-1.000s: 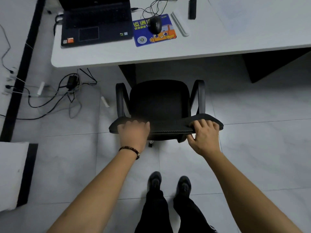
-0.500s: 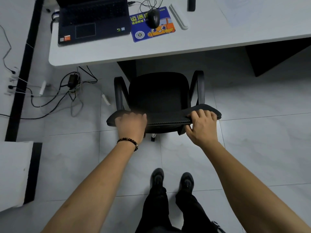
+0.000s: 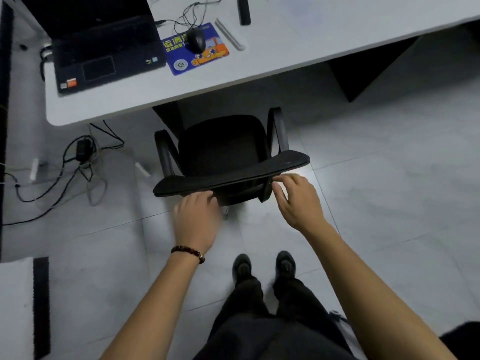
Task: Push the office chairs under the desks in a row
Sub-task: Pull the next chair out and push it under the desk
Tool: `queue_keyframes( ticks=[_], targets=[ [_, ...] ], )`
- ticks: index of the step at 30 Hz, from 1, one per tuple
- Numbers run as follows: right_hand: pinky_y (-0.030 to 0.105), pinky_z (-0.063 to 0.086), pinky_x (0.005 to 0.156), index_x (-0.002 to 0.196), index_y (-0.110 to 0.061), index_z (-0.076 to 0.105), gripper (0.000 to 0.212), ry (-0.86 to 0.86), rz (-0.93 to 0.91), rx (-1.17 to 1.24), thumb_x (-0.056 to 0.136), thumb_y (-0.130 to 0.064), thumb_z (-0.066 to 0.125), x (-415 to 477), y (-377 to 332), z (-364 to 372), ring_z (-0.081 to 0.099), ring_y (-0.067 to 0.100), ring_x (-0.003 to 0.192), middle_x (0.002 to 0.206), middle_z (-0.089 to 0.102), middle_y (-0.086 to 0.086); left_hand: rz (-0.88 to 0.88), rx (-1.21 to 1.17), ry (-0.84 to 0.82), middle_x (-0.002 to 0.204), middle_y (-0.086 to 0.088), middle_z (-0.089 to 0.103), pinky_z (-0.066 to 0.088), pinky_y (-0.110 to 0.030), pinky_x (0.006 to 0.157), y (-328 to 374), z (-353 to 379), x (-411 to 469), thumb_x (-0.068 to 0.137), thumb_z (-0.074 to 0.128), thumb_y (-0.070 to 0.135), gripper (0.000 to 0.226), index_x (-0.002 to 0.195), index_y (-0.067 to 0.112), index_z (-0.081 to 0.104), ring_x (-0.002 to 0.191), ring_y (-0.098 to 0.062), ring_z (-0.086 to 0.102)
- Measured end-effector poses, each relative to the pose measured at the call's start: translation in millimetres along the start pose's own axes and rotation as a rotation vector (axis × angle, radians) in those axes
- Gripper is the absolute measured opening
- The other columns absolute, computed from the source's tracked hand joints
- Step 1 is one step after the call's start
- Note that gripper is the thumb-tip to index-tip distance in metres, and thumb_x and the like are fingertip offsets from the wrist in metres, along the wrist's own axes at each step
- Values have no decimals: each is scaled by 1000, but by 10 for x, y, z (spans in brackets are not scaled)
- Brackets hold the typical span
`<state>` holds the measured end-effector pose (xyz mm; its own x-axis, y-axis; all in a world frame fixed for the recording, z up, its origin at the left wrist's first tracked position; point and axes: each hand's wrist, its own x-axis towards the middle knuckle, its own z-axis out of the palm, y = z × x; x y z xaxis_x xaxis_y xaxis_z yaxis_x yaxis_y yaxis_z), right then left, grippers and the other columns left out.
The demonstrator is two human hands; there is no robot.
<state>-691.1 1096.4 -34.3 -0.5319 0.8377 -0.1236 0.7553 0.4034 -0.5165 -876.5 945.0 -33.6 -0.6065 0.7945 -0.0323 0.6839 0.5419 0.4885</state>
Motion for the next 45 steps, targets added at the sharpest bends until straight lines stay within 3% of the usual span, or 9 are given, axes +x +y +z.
queue_keyframes(
  ticks=[2,6,14,20,23,29,33,36,45],
  targets=[
    [24,38,88,120,-20,63,31,77,90,99,101,-36,44,-448,68,38,54,16,111,121,63,-2,-43,-139,-17,112,1,63,41,-35,95,16,40,-329,97,44,33,31,114,16,63,107,-17,54],
    [22,35,90,128,-24,56,33,112,376,199,101,-37,45,-1529,310,285,49,11,118,126,57,-7,-169,-333,-242,114,5,58,42,-29,96,49,213,-906,96,51,26,26,118,15,60,109,-12,54],
    [26,40,91,136,-27,48,40,263,770,252,97,-33,53,-3467,685,215,51,11,120,131,52,-9,241,-304,-596,114,10,57,45,-25,90,573,359,-1542,94,54,27,26,120,23,57,106,-6,55],
    [24,38,84,135,-25,50,39,653,890,331,96,-30,56,-4890,760,-156,49,-8,94,123,48,-15,537,-341,-622,115,6,58,50,-32,85,1472,358,-2469,94,55,26,26,120,22,54,103,-12,58],
    [23,38,86,133,-24,52,37,775,927,365,96,-29,55,-5838,710,-112,48,-13,97,125,48,-14,669,-301,-639,120,8,52,47,-30,87,1755,301,-3340,94,55,29,42,133,18,44,106,-8,53],
    [31,44,94,135,-26,48,39,823,1116,389,96,-31,53,-7661,659,257,51,14,119,136,47,-9,839,-235,-785,128,3,52,45,-29,89,1830,398,-5240,91,59,28,48,135,20,42,114,-9,52],
    [26,39,94,137,-23,48,42,940,1226,425,96,-28,55,-8471,812,141,49,14,122,135,49,-6,966,-147,-895,132,2,50,46,-34,96,2056,493,-6065,92,58,29,50,137,20,40,118,-10,50],
    [25,38,92,137,-23,48,42,1011,1264,439,96,-30,54,-8838,1097,-16,48,11,121,134,48,-6,1031,-135,-924,131,2,50,44,-26,93,2377,690,-6485,93,57,30,48,137,20,40,110,-5,48],
    [22,39,89,138,-26,47,42,969,1266,399,96,-29,54,-9505,2711,-722,48,5,114,127,46,-12,958,-202,-1019,133,0,49,44,-23,92,3679,1956,-7434,94,54,32,47,137,21,40,119,-13,50]
  ],
)
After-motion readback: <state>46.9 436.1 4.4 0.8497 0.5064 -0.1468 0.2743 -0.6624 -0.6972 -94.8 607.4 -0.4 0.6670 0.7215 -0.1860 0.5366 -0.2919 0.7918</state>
